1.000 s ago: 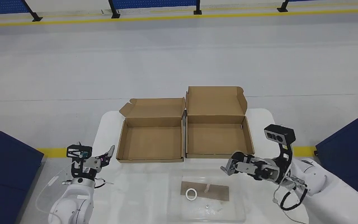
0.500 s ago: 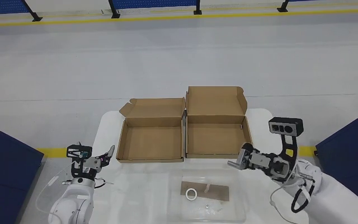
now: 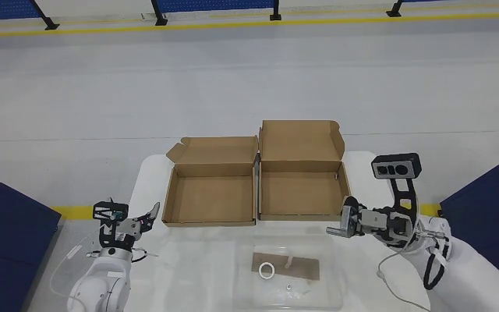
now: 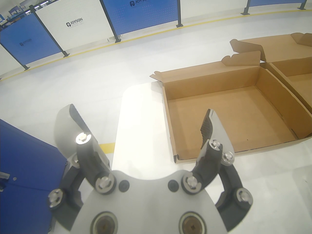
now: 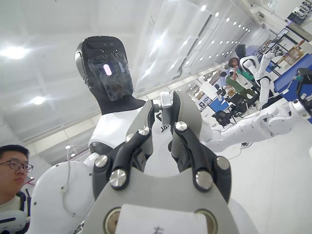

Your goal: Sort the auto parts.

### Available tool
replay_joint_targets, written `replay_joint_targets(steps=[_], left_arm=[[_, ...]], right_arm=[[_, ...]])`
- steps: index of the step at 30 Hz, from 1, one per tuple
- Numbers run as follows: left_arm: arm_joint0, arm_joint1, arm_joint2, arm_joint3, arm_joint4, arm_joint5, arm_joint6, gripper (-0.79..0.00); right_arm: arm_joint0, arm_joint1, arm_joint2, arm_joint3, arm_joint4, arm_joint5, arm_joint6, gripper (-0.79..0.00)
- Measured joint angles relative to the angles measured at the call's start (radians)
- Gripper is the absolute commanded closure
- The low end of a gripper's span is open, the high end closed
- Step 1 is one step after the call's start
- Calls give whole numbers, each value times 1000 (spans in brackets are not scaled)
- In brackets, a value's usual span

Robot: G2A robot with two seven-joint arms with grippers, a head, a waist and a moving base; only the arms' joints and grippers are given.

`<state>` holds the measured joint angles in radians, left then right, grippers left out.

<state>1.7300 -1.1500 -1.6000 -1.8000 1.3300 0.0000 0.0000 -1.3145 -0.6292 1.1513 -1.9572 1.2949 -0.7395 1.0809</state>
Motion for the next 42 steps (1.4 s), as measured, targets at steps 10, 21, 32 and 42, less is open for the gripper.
replay_joint_targets(steps=[10, 21, 32, 42], left_arm=[[0, 0, 0, 0, 0, 0, 0, -785], [0, 0, 0, 0, 0, 0, 0, -785], [0, 0, 0, 0, 0, 0, 0, -785], [0, 0, 0, 0, 0, 0, 0, -785]], right_arm=[[-3, -39, -20, -65, 198, 69, 31, 0], [54, -94, -47, -46, 287, 162, 99, 0], [58, -102, -44, -73, 262, 191, 57, 0], [118, -149, -50, -99, 270, 237, 1, 0]])
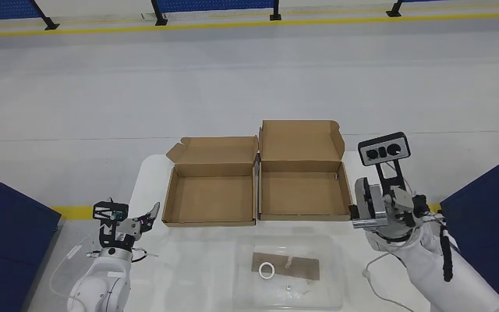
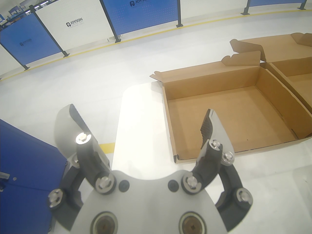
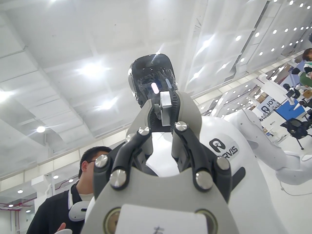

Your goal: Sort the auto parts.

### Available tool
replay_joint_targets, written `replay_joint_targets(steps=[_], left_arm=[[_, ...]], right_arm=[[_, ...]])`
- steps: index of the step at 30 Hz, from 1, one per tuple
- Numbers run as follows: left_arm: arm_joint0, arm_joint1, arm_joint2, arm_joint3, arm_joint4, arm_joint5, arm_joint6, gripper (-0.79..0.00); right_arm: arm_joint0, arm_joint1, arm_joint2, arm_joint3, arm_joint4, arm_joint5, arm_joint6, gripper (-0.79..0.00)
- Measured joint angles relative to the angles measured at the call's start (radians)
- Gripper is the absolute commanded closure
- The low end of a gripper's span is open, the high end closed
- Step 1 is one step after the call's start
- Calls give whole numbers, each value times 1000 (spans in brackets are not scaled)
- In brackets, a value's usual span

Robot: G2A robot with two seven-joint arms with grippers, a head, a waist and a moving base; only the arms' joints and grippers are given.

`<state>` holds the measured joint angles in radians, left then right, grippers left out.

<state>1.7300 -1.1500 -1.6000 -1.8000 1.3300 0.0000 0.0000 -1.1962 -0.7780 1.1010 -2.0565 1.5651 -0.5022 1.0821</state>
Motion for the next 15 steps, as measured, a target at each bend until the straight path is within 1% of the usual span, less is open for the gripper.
replay_joint_targets(steps=[9, 15], left_arm=[[0, 0, 0, 0, 0, 0, 0, -785], [0, 0, 0, 0, 0, 0, 0, -785]], right_arm=[[40, -36, -8, 27, -30, 58, 14, 0], [41, -37, -7, 30, -31, 57, 16, 0]])
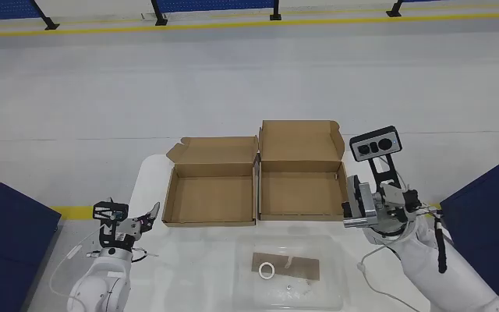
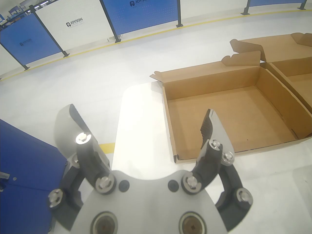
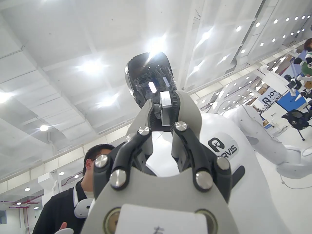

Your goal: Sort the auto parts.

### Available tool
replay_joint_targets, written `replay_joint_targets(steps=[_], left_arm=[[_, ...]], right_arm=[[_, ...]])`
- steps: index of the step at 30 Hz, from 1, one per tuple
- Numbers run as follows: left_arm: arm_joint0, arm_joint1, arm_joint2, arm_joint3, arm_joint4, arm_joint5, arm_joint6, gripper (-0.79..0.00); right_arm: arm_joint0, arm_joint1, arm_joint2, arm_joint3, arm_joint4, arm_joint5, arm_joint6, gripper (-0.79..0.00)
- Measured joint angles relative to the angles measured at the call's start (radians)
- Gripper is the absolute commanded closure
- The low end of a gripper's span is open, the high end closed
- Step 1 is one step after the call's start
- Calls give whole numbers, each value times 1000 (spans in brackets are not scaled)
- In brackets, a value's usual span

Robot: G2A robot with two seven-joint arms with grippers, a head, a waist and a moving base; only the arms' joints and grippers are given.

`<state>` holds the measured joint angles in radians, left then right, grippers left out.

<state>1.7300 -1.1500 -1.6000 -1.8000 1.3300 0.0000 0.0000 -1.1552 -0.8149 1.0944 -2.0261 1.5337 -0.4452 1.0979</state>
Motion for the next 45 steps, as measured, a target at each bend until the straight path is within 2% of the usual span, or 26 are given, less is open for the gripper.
replay_joint_targets(steps=[4, 20, 28, 38, 45], left_arm=[[0, 0, 0, 0, 0, 0, 0, -785], [0, 0, 0, 0, 0, 0, 0, -785], [0, 0, 0, 0, 0, 0, 0, -785], [0, 0, 0, 0, 0, 0, 0, -785], [0, 0, 0, 0, 0, 0, 0, -785]], right_arm=[[-4, -4, -1, -13, 5, 11, -12, 0], [22, -73, -48, 6, 86, 113, 53, 0], [23, -75, -47, 9, 84, 114, 54, 0], [-6, -83, 31, 3, -103, 117, -56, 0], [-27, -95, 59, -5, -127, 140, -50, 0]])
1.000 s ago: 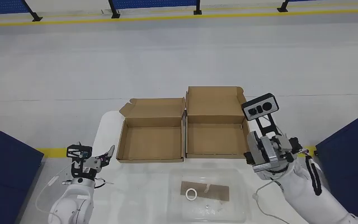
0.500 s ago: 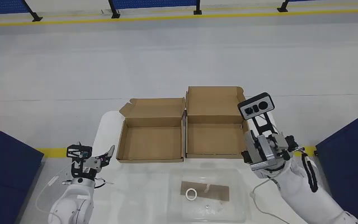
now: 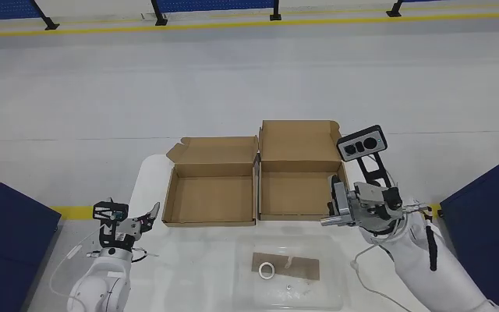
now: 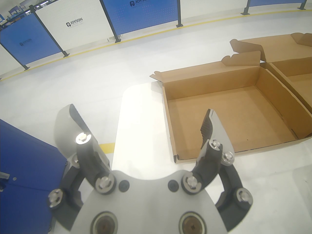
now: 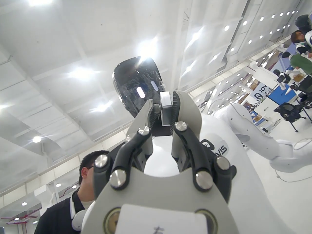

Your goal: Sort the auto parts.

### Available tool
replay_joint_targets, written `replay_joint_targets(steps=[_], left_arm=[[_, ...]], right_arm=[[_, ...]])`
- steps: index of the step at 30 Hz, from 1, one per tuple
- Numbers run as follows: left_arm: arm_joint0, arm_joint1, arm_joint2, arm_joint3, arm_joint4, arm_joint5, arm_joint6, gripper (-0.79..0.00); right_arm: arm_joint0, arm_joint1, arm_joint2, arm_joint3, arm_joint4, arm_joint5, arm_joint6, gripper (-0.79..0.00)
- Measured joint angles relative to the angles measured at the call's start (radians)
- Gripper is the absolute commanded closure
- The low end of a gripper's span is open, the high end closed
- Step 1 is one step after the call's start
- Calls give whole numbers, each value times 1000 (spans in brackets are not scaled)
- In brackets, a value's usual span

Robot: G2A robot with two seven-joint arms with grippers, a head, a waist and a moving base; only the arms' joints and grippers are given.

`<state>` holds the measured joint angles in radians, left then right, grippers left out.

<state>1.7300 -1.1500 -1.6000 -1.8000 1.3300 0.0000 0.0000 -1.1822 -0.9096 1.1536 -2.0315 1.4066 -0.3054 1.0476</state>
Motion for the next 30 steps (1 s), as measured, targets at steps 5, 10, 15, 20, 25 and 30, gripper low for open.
replay_joint_targets(steps=[5, 10, 15, 20, 25, 30], left_arm=[[0, 0, 0, 0, 0, 0, 0, -785], [0, 0, 0, 0, 0, 0, 0, -785], [0, 0, 0, 0, 0, 0, 0, -785], [0, 0, 0, 0, 0, 0, 0, -785], [0, 0, 0, 0, 0, 0, 0, -785], [0, 0, 0, 0, 0, 0, 0, -785]], right_arm=[[4, -7, -1, 3, 3, 7, 16, 0], [4, -7, -1, 3, 3, 7, 16, 0], [4, -7, -1, 3, 2, 7, 16, 0], [3, -7, 1, 2, -1, 9, 13, 0], [-16, -6, 35, -2, -99, 51, -17, 0], [-63, -3, 86, 2, -190, 76, -19, 0]])
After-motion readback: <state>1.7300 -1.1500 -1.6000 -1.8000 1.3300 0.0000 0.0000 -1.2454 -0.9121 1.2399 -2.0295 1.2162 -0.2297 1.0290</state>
